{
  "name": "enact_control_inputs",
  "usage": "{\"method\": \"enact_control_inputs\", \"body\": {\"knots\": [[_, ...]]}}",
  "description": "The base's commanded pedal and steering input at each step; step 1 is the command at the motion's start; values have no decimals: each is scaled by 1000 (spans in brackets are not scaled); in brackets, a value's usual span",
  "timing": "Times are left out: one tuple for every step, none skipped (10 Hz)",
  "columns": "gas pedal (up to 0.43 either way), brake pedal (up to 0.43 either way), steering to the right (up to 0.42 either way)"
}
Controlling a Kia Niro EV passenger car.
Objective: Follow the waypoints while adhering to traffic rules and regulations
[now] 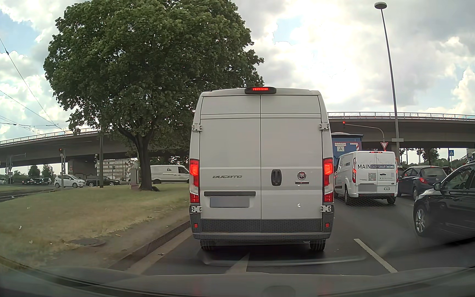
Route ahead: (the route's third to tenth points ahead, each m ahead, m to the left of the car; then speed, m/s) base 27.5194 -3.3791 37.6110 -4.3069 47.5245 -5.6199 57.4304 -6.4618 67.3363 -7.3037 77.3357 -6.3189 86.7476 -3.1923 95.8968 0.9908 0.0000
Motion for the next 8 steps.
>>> {"method": "enact_control_inputs", "body": {"knots": [[0,317,2],[0,317,2],[0,317,2],[0,317,2],[0,317,2],[0,317,2],[0,317,2],[0,317,2]]}}
